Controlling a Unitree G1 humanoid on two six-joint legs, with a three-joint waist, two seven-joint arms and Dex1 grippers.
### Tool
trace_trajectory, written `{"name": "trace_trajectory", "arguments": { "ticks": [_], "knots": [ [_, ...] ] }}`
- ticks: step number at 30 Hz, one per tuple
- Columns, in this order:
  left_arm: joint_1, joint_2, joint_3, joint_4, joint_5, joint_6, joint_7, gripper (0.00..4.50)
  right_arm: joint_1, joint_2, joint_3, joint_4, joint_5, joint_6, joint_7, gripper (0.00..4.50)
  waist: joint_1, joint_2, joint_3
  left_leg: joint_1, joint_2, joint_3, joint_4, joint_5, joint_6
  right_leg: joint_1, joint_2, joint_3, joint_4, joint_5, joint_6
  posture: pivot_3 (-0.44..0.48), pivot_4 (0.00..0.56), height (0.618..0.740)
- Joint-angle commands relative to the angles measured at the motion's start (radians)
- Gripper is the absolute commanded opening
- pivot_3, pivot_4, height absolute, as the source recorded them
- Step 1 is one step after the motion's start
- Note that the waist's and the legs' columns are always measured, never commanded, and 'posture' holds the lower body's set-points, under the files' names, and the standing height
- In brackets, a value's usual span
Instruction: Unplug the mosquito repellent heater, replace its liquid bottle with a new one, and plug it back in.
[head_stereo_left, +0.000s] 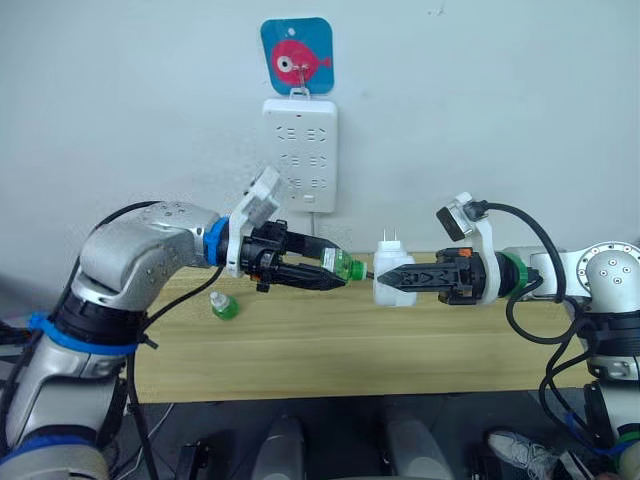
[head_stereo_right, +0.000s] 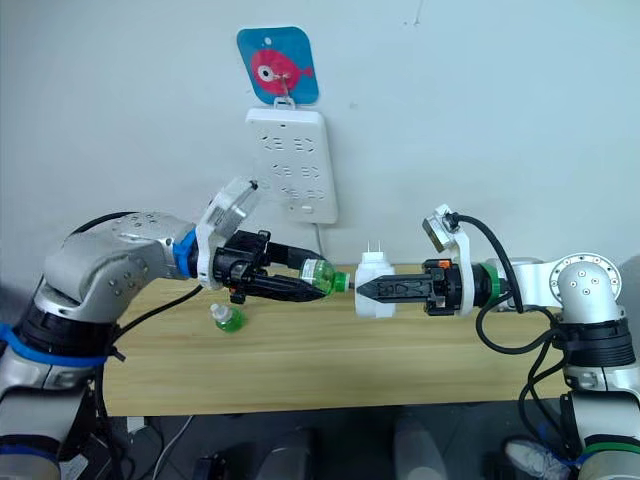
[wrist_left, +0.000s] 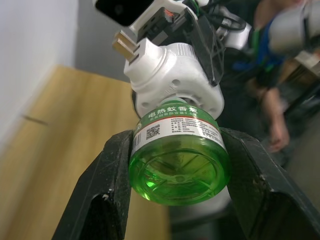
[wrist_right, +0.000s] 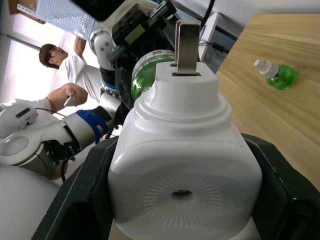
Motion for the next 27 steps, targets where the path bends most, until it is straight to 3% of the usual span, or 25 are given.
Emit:
{"name": "trace_trajectory", "arguments": {
  "ticks": [1,5,8,15,17,27],
  "knots": [
    [0.014,0.051,0.065,-0.053,-0.050,0.065,-0.038,2.25,0.005,-0.010,-0.010,-0.023,-0.005,0.015,0.019,3.04,-0.004,0.001,0.001,0.000,0.000,0.000,0.000,0.000,0.000,0.000,0.000,0.000,0.000,0.000,0.000,-0.026,0.208,0.734],
    [0.161,0.142,0.066,-0.134,0.043,-0.042,-0.112,2.25,0.043,-0.059,-0.017,-0.046,-0.111,-0.004,0.031,3.04,-0.005,0.003,0.003,0.000,0.001,0.001,-0.001,0.000,0.000,-0.001,0.001,0.001,0.000,0.000,-0.001,-0.030,0.212,0.734],
    [0.251,0.143,0.096,-0.158,0.104,-0.130,-0.081,2.25,0.087,-0.106,0.015,-0.064,-0.288,-0.066,0.036,3.04,0.008,0.002,0.005,0.000,0.001,0.001,0.000,0.000,0.000,-0.001,0.001,0.001,0.000,0.000,-0.001,-0.028,0.214,0.734],
    [0.429,0.061,0.099,-0.225,0.320,-0.407,0.042,2.25,0.113,-0.163,0.328,0.045,-0.952,-0.360,-0.096,3.04,0.019,0.001,0.005,0.000,0.000,0.002,0.001,0.001,-0.001,0.000,-0.001,0.003,0.000,0.000,0.000,-0.031,0.217,0.734],
    [0.452,0.038,0.100,-0.239,0.338,-0.428,0.067,2.25,0.094,-0.151,0.387,0.095,-1.065,-0.386,-0.101,3.04,0.019,0.001,0.006,0.000,0.000,0.003,0.000,0.001,-0.001,-0.001,-0.001,0.003,0.000,0.000,0.000,-0.029,0.218,0.734],
    [0.541,-0.004,0.082,-0.320,0.383,-0.476,0.110,2.25,-0.023,-0.045,0.439,0.397,-1.295,-0.385,0.031,3.04,0.016,0.001,0.006,0.000,0.000,0.002,0.000,0.001,-0.001,-0.001,-0.001,0.002,0.000,0.000,-0.001,0.006,0.217,0.734]
  ]
}}
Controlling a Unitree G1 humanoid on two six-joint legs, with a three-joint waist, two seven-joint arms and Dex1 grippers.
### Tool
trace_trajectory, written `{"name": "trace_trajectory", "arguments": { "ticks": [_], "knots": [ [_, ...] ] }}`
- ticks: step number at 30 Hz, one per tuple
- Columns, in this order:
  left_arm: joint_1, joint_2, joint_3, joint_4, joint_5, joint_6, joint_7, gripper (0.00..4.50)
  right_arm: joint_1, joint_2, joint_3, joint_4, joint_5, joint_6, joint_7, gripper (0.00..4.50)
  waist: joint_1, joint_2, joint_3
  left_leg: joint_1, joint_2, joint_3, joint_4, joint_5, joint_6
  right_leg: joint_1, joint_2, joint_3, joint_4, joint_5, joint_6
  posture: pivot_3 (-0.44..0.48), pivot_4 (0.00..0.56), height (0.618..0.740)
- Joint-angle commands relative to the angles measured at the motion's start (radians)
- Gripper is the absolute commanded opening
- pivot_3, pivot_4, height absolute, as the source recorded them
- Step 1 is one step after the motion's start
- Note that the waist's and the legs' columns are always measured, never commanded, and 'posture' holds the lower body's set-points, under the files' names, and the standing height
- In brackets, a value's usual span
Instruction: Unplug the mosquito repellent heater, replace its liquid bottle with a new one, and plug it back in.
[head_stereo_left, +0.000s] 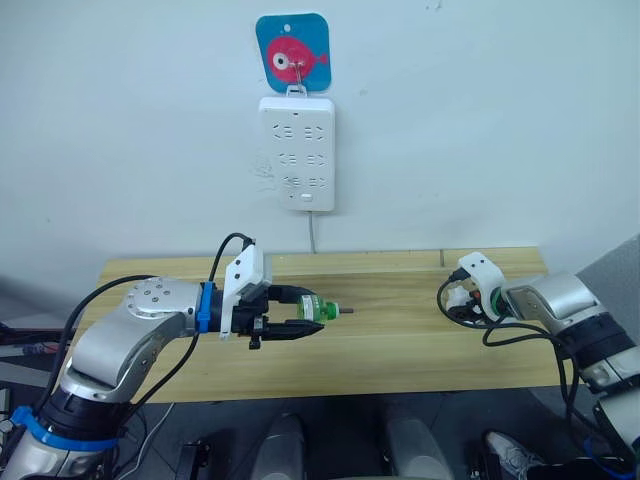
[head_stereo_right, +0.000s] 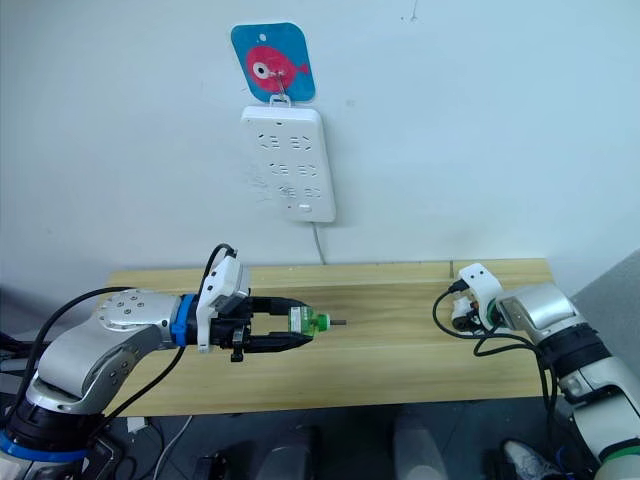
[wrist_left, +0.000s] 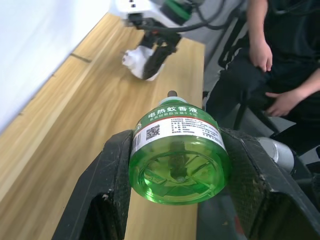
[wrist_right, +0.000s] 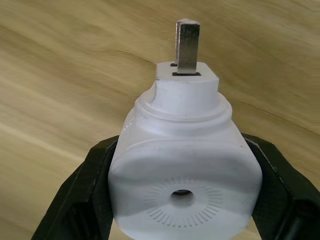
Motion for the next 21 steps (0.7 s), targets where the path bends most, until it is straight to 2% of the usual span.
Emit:
{"name": "trace_trajectory", "arguments": {
  "ticks": [1,4,6,9,13,16,18,21],
  "knots": [
    [0.006,-0.007,0.008,-0.035,0.015,-0.030,0.009,2.25,-0.023,0.027,-0.013,0.052,-0.057,-0.008,0.039,3.04,0.001,0.000,0.000,0.000,0.000,0.000,0.000,0.000,0.000,0.000,0.000,0.000,0.000,0.000,0.000,0.007,0.217,0.734],
    [0.010,-0.018,0.005,-0.034,0.025,-0.035,0.019,2.25,-0.037,0.053,-0.027,0.089,-0.099,-0.016,0.056,3.04,0.001,0.000,0.000,0.000,0.000,0.000,0.001,0.000,0.000,0.001,0.000,0.000,0.000,0.000,0.000,0.006,0.217,0.734],
    [0.011,-0.024,0.001,-0.031,0.033,-0.040,0.019,2.25,-0.045,0.070,-0.054,0.107,-0.120,-0.018,0.047,3.79,0.001,0.000,0.000,0.001,0.000,0.000,0.001,0.000,0.000,0.001,0.000,0.000,0.000,0.000,0.000,0.002,0.217,0.734],
    [0.009,-0.029,-0.001,-0.028,0.035,-0.040,0.019,2.25,-0.042,0.074,-0.103,0.084,-0.135,-0.005,0.039,4.50,0.001,0.001,0.000,0.000,0.000,0.000,0.000,0.000,0.000,0.001,0.000,0.000,0.000,0.000,0.000,-0.009,0.217,0.734],
    [0.000,-0.038,0.002,-0.009,0.042,-0.049,0.023,2.25,-0.001,0.031,-0.200,-0.061,-0.112,0.072,0.032,4.50,0.001,0.001,0.001,0.000,-0.001,0.000,0.000,0.000,0.000,0.001,-0.001,0.000,0.000,0.000,0.000,-0.030,0.213,0.734],
    [-0.016,-0.071,0.010,0.022,0.053,-0.072,0.044,2.25,0.046,0.016,-0.358,-0.283,-0.052,0.148,0.016,4.50,0.003,0.001,0.001,0.000,-0.001,0.000,0.000,0.000,0.000,0.001,-0.001,0.000,0.000,0.000,0.000,-0.042,0.207,0.734],
    [-0.030,-0.114,0.018,0.040,0.059,-0.100,0.071,2.25,0.072,0.044,-0.484,-0.442,0.023,0.181,0.027,4.50,0.004,0.001,0.001,0.000,0.000,0.000,0.000,0.000,0.000,0.001,-0.001,-0.001,0.000,0.000,0.000,-0.058,0.201,0.734],
    [-0.053,-0.197,0.032,0.057,0.065,-0.141,0.132,2.25,0.098,0.143,-0.671,-0.630,0.145,0.294,0.019,4.50,-0.001,0.001,0.000,0.000,0.000,0.000,0.001,0.000,0.000,0.001,0.000,0.000,0.000,0.000,0.000,-0.078,0.192,0.734]
  ]
}}
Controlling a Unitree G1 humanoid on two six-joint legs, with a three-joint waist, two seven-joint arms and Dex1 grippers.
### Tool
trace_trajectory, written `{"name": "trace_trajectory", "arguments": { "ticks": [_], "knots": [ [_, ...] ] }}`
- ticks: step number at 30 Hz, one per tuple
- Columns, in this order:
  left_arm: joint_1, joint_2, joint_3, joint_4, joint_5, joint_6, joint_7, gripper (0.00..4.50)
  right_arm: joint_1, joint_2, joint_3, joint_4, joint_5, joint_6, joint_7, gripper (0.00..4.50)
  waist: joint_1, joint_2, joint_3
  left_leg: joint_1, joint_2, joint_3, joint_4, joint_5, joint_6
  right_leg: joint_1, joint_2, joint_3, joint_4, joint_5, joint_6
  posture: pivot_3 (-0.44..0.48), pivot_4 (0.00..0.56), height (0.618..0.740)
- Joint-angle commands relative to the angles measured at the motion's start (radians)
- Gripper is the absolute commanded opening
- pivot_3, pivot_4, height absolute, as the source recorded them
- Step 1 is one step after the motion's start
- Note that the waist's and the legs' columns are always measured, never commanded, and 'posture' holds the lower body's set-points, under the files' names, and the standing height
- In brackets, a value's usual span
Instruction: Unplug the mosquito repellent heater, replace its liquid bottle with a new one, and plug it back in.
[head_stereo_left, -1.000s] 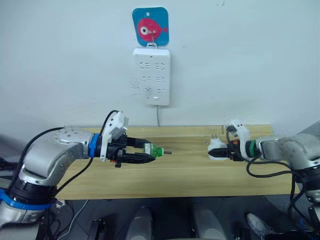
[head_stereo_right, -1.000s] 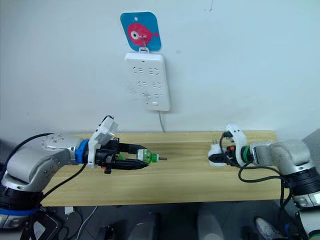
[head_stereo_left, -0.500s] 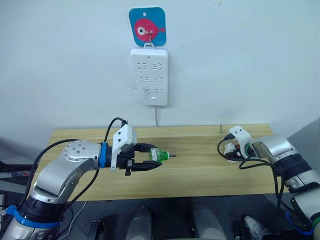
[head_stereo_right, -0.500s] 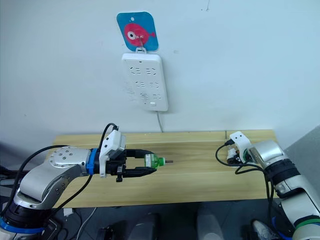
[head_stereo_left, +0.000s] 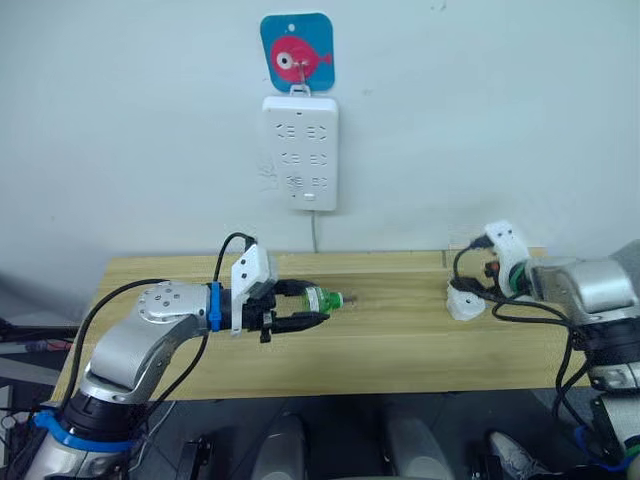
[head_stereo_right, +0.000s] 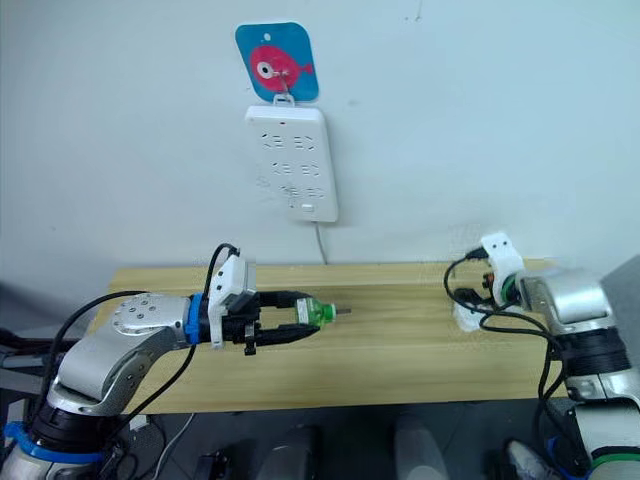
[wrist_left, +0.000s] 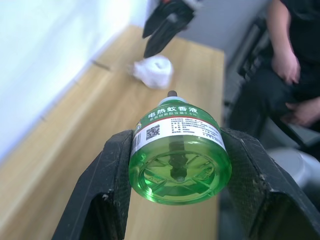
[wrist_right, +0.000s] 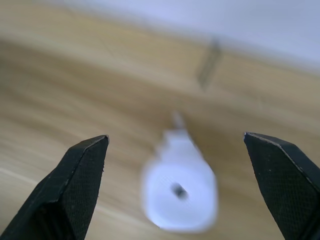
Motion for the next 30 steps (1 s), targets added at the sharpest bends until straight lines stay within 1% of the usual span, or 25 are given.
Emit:
{"name": "trace_trajectory", "arguments": {
  "ticks": [1,3,5,6,7,8,9,10,12,14,16,18,23,30],
  "knots": [
    [-0.028,-0.078,0.035,0.000,0.009,-0.076,0.070,2.25,0.024,0.116,-0.218,-0.233,0.153,0.130,-0.016,4.50,-0.002,0.000,-0.001,0.000,0.000,0.000,0.000,0.000,0.000,0.000,0.000,0.000,0.000,0.000,0.000,-0.085,0.187,0.734],
    [-0.039,-0.137,0.042,0.014,0.028,-0.123,0.122,2.25,0.047,0.240,-0.320,-0.340,0.228,0.204,-0.038,4.50,-0.003,-0.001,-0.002,0.000,0.000,-0.001,0.000,0.000,0.000,0.001,0.000,-0.001,0.000,0.000,0.000,-0.086,0.177,0.734],
    [-0.045,-0.180,0.034,0.031,0.088,-0.221,0.158,2.25,0.062,0.432,-0.450,-0.422,0.307,0.260,-0.085,4.50,-0.006,-0.001,-0.002,0.000,0.000,-0.001,0.000,0.000,0.000,0.001,0.000,-0.001,0.000,0.000,0.000,-0.087,0.173,0.734],
    [-0.046,-0.194,0.030,0.036,0.108,-0.255,0.167,2.25,0.069,0.511,-0.494,-0.456,0.338,0.272,-0.107,4.50,-0.007,0.000,-0.003,0.000,0.000,0.000,-0.001,0.000,0.000,0.000,0.000,0.000,0.000,0.000,0.000,-0.089,0.169,0.734],
    [-0.045,-0.213,0.027,0.032,0.123,-0.282,0.184,2.25,0.075,0.614,-0.548,-0.490,0.376,0.295,-0.133,4.50,-0.008,0.000,-0.003,0.000,0.000,0.000,-0.001,0.000,-0.001,0.000,0.000,0.000,0.000,0.000,0.000,-0.091,0.167,0.734],
    [-0.046,-0.226,0.027,0.032,0.130,-0.298,0.196,2.25,0.076,0.683,-0.584,-0.514,0.398,0.315,-0.155,4.50,-0.009,0.000,-0.003,0.000,0.000,0.000,-0.001,0.000,-0.001,0.000,0.000,0.000,0.001,0.000,0.000,-0.088,0.164,0.734],
    [-0.047,-0.242,0.027,0.027,0.130,-0.308,0.207,2.25,0.074,0.760,-0.613,-0.526,0.445,0.339,-0.173,4.50,-0.009,0.001,-0.003,0.000,0.001,0.000,-0.001,0.001,-0.001,0.000,0.000,0.000,0.001,0.000,0.000,-0.088,0.162,0.734],
    [-0.049,-0.251,0.027,0.028,0.131,-0.319,0.212,2.25,0.069,0.811,-0.632,-0.531,0.480,0.354,-0.192,4.50,-0.010,0.001,-0.004,0.000,0.000,0.000,-0.001,0.001,-0.002,-0.001,0.000,0.000,0.001,0.000,0.000,-0.086,0.159,0.734],
    [-0.055,-0.266,0.027,0.029,0.135,-0.331,0.223,2.25,0.057,0.888,-0.643,-0.541,0.525,0.364,-0.238,4.50,-0.010,0.002,-0.005,0.000,0.000,0.000,0.000,0.001,-0.002,-0.001,-0.001,0.001,0.001,0.000,0.000,-0.085,0.157,0.734],
    [-0.057,-0.275,0.012,0.024,0.139,-0.343,0.218,2.25,0.035,0.971,-0.622,-0.515,0.539,0.328,-0.303,4.50,-0.010,0.002,-0.007,0.000,-0.001,0.000,0.000,0.001,-0.003,0.000,-0.001,0.000,0.001,0.001,0.000,-0.085,0.151,0.734],
    [-0.052,-0.281,0.002,0.025,0.141,-0.354,0.213,2.25,0.026,1.005,-0.599,-0.479,0.578,0.288,-0.356,4.50,-0.010,0.002,-0.008,0.000,-0.001,0.000,0.000,0.002,-0.003,0.000,-0.001,0.000,0.001,0.001,0.000,-0.082,0.148,0.734],
    [-0.045,-0.279,-0.002,0.037,0.148,-0.375,0.208,2.25,0.022,1.007,-0.576,-0.449,0.643,0.263,-0.395,4.50,-0.013,0.002,-0.009,0.001,-0.001,0.000,-0.001,0.002,-0.003,0.000,-0.001,0.000,0.001,0.001,0.000,-0.080,0.146,0.734],
    [-0.042,-0.284,-0.010,0.053,0.160,-0.406,0.200,2.25,0.049,0.986,-0.481,-0.385,0.809,0.146,-0.532,4.50,-0.022,0.002,-0.011,0.001,-0.001,0.000,-0.001,0.002,-0.003,0.000,-0.001,0.000,0.002,0.001,0.000,-0.078,0.143,0.734],
    [-0.037,-0.307,-0.017,0.086,0.174,-0.446,0.209,2.25,0.102,0.922,-0.281,-0.333,1.022,-0.046,-0.689,4.50,-0.034,0.002,-0.015,0.001,-0.001,0.000,-0.001,0.002,-0.003,0.000,-0.001,0.000,0.002,0.001,0.000,-0.080,0.141,0.734]
  ]
}}
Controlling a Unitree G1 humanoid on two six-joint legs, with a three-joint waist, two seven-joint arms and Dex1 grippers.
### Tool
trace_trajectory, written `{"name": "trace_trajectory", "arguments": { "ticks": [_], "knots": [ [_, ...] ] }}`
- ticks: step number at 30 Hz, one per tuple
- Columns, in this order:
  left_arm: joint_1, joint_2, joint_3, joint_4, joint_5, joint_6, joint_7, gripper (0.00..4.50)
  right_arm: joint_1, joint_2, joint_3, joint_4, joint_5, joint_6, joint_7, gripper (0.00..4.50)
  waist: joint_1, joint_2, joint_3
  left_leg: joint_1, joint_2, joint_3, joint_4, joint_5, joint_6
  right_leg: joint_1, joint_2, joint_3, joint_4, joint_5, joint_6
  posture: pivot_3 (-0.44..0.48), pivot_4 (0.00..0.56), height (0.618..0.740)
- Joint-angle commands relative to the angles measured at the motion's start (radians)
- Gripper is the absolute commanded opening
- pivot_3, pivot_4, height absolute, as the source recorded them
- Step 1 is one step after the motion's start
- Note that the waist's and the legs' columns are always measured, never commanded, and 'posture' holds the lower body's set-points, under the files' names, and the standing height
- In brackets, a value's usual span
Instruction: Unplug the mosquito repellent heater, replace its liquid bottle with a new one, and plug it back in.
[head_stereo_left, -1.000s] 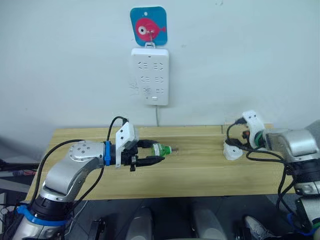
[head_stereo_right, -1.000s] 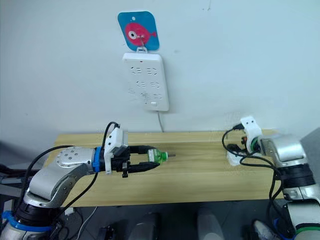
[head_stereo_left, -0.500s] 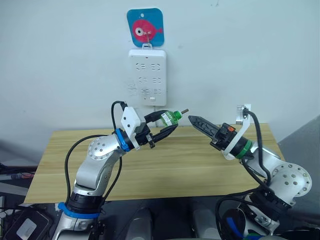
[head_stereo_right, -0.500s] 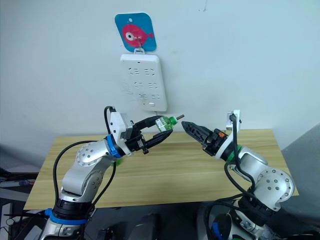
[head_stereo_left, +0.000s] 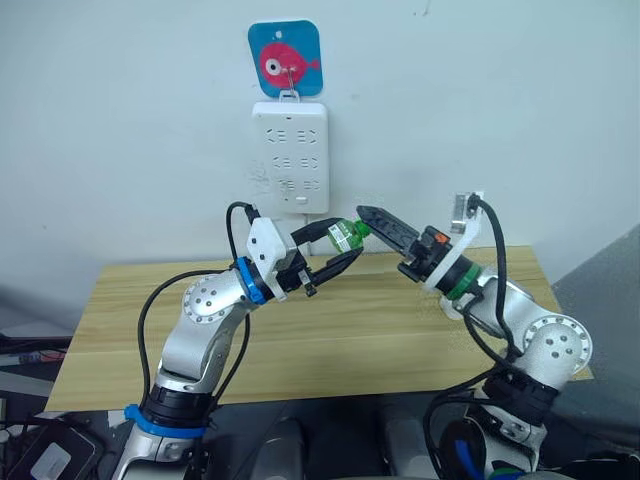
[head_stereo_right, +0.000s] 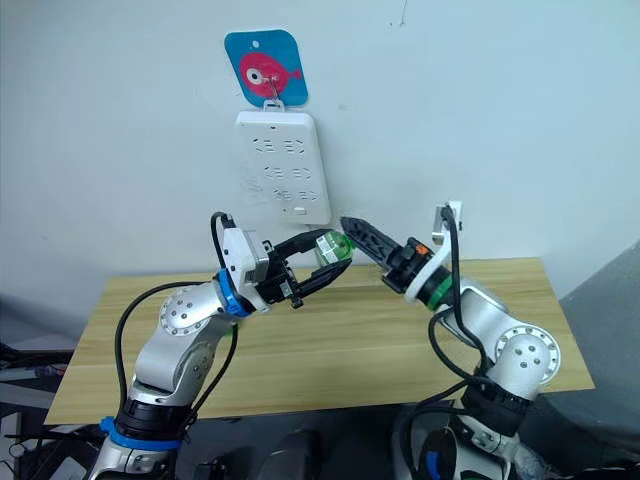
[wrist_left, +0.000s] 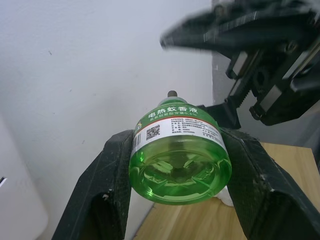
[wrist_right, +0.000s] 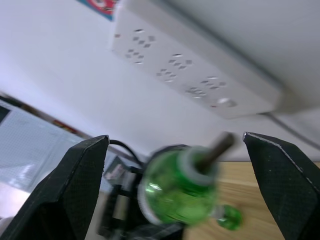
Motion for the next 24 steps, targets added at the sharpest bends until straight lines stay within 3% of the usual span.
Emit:
{"name": "trace_trajectory", "arguments": {
  "ticks": [1,5,8,17,23,24],
  "knots": [
    [0.001,-0.017,-0.001,-0.003,0.011,-0.039,0.009,2.25,0.035,0.087,0.085,0.002,0.122,-0.110,-0.058,4.50,0.000,0.000,-0.001,0.000,0.000,0.000,0.000,0.000,0.000,0.000,0.000,0.000,0.000,0.000,0.000,-0.079,0.141,0.734],
    [-0.005,-0.028,-0.003,0.009,0.023,-0.063,0.014,2.25,0.059,0.030,0.155,0.017,0.191,-0.192,-0.097,4.50,-0.003,0.000,-0.002,0.000,0.000,0.000,0.000,0.000,0.000,0.000,0.000,0.000,0.000,0.000,0.000,-0.076,0.142,0.734],
    [-0.008,-0.037,-0.005,0.015,0.024,-0.079,0.015,2.25,0.078,-0.003,0.199,0.019,0.223,-0.237,-0.117,3.92,-0.003,0.000,-0.004,0.000,0.000,-0.001,0.000,0.000,0.000,0.000,0.000,0.000,0.000,0.000,0.000,-0.073,0.142,0.734],
    [0.009,-0.030,-0.015,0.016,0.036,-0.096,0.001,2.25,0.097,-0.075,0.284,0.010,0.288,-0.342,-0.130,0.88,-0.003,0.000,-0.005,0.000,0.000,0.000,0.000,0.000,0.000,0.000,0.000,0.000,0.000,0.000,0.000,-0.071,0.140,0.734],
    [0.017,-0.027,-0.012,0.016,0.039,-0.112,0.004,2.25,0.102,-0.131,0.322,0.015,0.320,-0.382,-0.127,0.86,-0.003,0.000,-0.006,0.000,0.000,-0.001,0.000,0.000,0.000,0.000,0.000,0.000,0.000,0.000,0.000,-0.068,0.141,0.734],
    [0.019,-0.022,-0.008,0.018,0.041,-0.105,0.009,2.60,0.101,-0.141,0.324,0.017,0.323,-0.389,-0.125,0.86,-0.003,0.000,-0.006,0.000,0.000,-0.001,0.000,0.000,0.000,0.000,0.000,0.000,0.000,0.000,0.000,-0.067,0.143,0.734]
  ]
}}
